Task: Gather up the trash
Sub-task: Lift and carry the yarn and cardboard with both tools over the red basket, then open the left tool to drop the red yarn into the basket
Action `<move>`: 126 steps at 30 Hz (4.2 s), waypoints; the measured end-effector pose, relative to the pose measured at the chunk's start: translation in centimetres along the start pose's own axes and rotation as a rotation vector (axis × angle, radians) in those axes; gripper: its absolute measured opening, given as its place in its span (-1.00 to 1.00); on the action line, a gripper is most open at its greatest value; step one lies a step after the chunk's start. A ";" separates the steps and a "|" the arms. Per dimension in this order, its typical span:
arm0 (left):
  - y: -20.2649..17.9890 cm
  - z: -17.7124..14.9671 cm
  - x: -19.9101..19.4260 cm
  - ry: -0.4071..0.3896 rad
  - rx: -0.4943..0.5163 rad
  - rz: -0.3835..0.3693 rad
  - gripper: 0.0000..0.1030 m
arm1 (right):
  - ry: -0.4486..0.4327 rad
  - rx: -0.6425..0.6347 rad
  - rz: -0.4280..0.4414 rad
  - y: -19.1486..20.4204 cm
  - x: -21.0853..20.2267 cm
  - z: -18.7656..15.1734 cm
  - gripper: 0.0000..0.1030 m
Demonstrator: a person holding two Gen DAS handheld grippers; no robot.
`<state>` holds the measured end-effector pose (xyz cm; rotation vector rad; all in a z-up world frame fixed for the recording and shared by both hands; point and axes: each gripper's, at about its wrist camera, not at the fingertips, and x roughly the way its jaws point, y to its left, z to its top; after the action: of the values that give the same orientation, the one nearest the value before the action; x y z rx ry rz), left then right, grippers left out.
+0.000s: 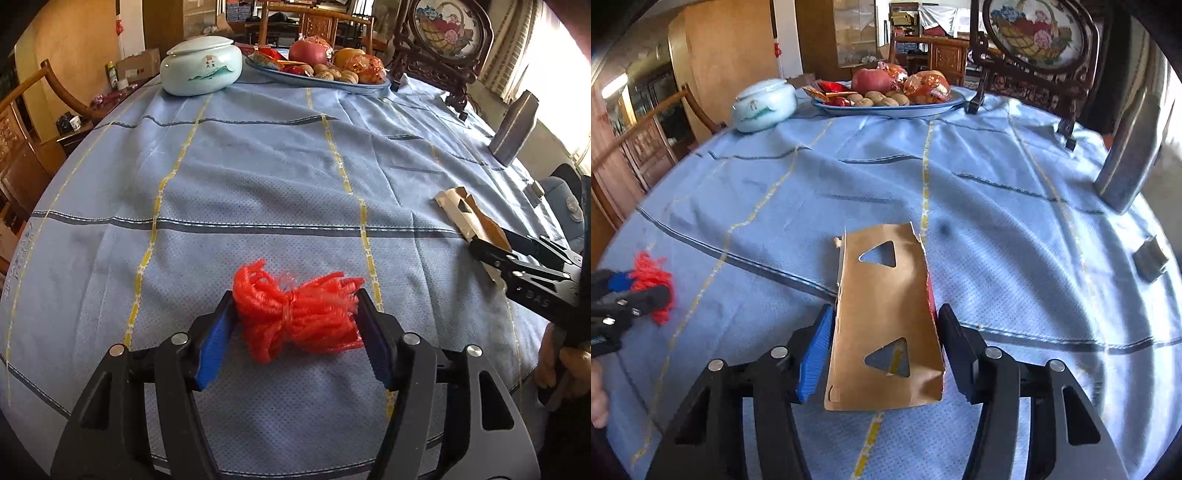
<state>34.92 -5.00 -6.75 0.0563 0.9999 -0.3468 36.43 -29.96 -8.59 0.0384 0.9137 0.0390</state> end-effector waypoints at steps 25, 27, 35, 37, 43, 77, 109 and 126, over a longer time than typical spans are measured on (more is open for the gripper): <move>-1.7 -0.7 -2.2 -0.143 0.083 0.056 0.03 | -0.075 -0.010 0.028 0.4 -1.5 0.3 0.13; -2.1 -0.9 -2.7 -0.179 0.102 0.082 0.03 | -0.093 -0.012 0.027 0.5 -1.9 0.4 0.13; -2.8 -2.2 -6.4 -0.348 0.080 0.146 0.03 | -0.205 -0.025 -0.009 0.9 -4.4 0.5 0.13; -3.1 -3.0 -7.4 -0.359 0.073 0.161 0.03 | -0.239 -0.024 -0.002 1.0 -5.2 0.4 0.12; -3.8 -6.2 -11.4 -0.431 0.083 0.243 0.03 | -0.324 -0.004 0.034 1.8 -8.3 -0.4 0.12; -3.2 -20.8 -27.5 -0.671 -0.039 0.350 0.05 | -0.700 -0.137 0.260 12.7 -30.4 -15.2 0.13; 13.5 -26.5 -25.7 -0.500 -0.433 0.584 0.03 | -0.445 -0.413 0.582 29.0 -20.9 -13.3 0.13; 20.4 -34.1 -26.4 -0.268 -0.718 0.774 0.03 | -0.235 -0.531 0.801 37.0 -15.7 -12.6 0.13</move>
<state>0.51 28.08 -5.61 -0.2457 0.7204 0.7024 16.28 6.36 -2.03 -0.0860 0.5821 0.9979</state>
